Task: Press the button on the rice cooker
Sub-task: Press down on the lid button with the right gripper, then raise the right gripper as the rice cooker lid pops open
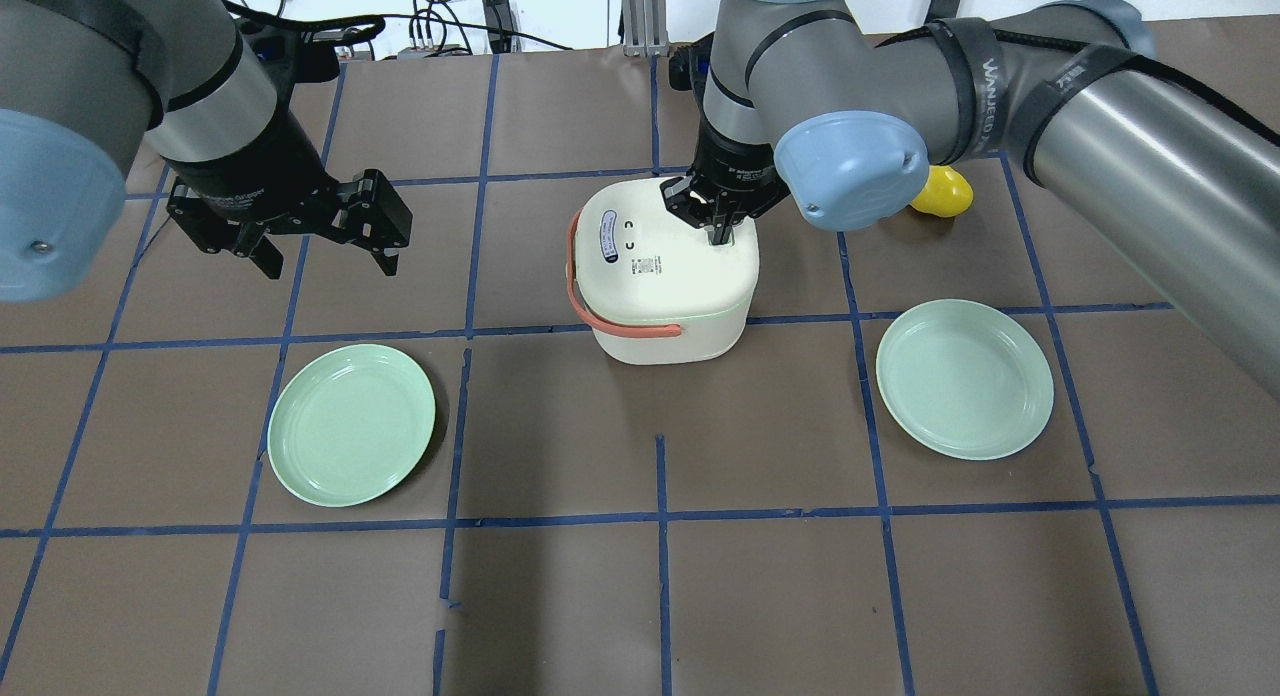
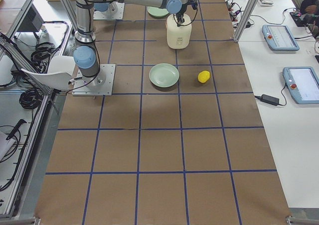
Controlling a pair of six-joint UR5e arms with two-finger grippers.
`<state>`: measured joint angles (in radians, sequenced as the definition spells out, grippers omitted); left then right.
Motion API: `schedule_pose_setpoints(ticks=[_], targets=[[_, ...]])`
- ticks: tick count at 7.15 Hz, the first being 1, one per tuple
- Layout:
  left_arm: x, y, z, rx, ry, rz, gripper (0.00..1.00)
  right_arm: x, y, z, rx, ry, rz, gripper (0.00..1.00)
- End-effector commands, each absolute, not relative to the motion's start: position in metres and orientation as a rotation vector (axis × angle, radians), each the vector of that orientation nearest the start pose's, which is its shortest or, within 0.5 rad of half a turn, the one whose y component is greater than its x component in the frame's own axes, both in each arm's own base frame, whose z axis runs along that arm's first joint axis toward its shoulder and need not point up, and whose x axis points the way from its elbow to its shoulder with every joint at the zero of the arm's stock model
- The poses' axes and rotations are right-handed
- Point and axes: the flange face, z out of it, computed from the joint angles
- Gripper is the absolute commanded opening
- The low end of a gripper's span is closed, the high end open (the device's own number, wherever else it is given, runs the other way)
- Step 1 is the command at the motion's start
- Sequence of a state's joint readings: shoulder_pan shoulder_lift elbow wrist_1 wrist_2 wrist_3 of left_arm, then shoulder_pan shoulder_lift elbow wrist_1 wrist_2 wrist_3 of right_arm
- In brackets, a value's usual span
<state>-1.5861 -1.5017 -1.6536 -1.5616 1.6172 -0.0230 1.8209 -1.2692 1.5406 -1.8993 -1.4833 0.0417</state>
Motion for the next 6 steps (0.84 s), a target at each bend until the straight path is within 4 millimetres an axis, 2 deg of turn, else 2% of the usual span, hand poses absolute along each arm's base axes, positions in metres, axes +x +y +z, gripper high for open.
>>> schedule_pose_setpoints(ticks=[1,2,3,4,5,6], targets=[[-0.136,-0.46,0.481,-0.012,3.095,0.006,1.0,0.287,-0.553,0.4,-0.32,3.028,-0.052,0.26],[-0.136,-0.46,0.481,-0.012,3.095,0.006,1.0,0.286,-0.547,0.418,-0.317,3.032,-0.027,0.34],[-0.136,-0.46,0.481,-0.012,3.095,0.006,1.0,0.277,-0.542,0.44,-0.301,3.037,-0.019,0.6],[-0.136,-0.46,0.481,-0.012,3.095,0.006,1.0,0.255,-0.545,0.461,-0.235,3.04,-0.062,0.93],[-0.136,-0.46,0.481,-0.012,3.095,0.006,1.0,0.224,-0.549,0.48,-0.151,3.04,-0.117,0.99],[-0.136,-0.46,0.481,-0.012,3.095,0.006,1.0,0.2,-0.553,0.486,-0.107,3.043,-0.137,1.0]])
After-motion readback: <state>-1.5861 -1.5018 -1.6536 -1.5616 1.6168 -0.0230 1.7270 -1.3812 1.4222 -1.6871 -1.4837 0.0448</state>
